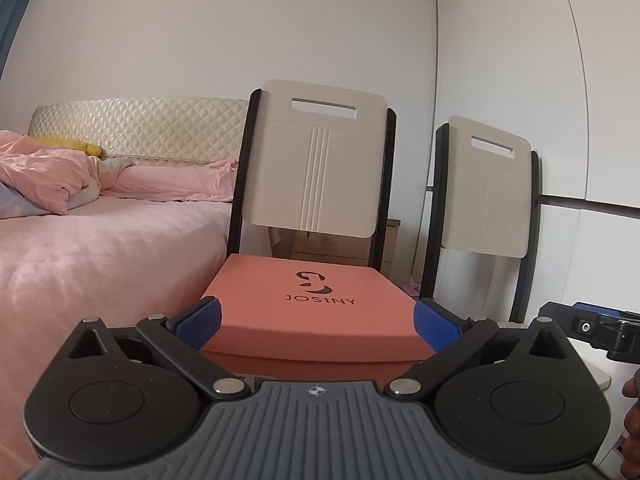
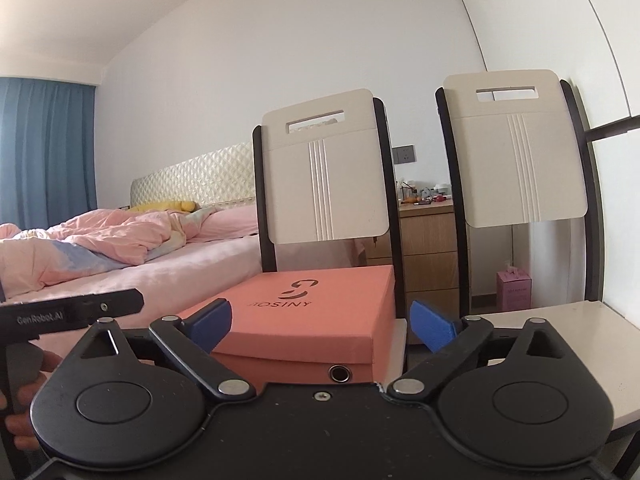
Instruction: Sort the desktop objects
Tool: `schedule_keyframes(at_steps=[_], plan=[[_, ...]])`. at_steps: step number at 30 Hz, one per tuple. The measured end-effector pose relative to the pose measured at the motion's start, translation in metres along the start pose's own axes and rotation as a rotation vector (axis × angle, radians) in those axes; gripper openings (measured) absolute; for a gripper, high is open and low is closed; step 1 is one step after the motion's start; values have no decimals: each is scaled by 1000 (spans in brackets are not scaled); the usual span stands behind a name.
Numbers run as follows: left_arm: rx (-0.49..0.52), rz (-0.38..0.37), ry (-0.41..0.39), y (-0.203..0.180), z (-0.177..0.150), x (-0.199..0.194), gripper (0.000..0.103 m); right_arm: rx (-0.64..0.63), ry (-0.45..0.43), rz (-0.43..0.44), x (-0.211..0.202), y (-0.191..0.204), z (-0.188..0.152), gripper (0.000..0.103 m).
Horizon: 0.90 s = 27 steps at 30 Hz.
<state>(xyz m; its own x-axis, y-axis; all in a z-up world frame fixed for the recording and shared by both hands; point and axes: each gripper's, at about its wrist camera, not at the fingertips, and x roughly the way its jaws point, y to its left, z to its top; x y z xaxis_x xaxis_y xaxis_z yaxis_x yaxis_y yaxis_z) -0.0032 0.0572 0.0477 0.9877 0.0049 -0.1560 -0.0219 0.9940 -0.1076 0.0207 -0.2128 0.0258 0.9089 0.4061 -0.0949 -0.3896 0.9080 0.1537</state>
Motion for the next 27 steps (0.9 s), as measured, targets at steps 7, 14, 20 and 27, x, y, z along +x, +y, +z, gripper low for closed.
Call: schedule_keyframes(at_steps=[7, 14, 20, 27], plan=[[2, 53, 0, 7, -7, 4, 103, -1, 3, -31, -3, 5, -9, 102], [66, 61, -12, 5, -17, 0, 103, -15, 11, -64, -4, 9, -16, 102], [48, 59, -29, 9, -20, -5, 103, -19, 17, -99, -5, 8, -20, 102], [37, 59, -28, 12, -19, -6, 103, -21, 30, -104, -3, 9, -22, 102]])
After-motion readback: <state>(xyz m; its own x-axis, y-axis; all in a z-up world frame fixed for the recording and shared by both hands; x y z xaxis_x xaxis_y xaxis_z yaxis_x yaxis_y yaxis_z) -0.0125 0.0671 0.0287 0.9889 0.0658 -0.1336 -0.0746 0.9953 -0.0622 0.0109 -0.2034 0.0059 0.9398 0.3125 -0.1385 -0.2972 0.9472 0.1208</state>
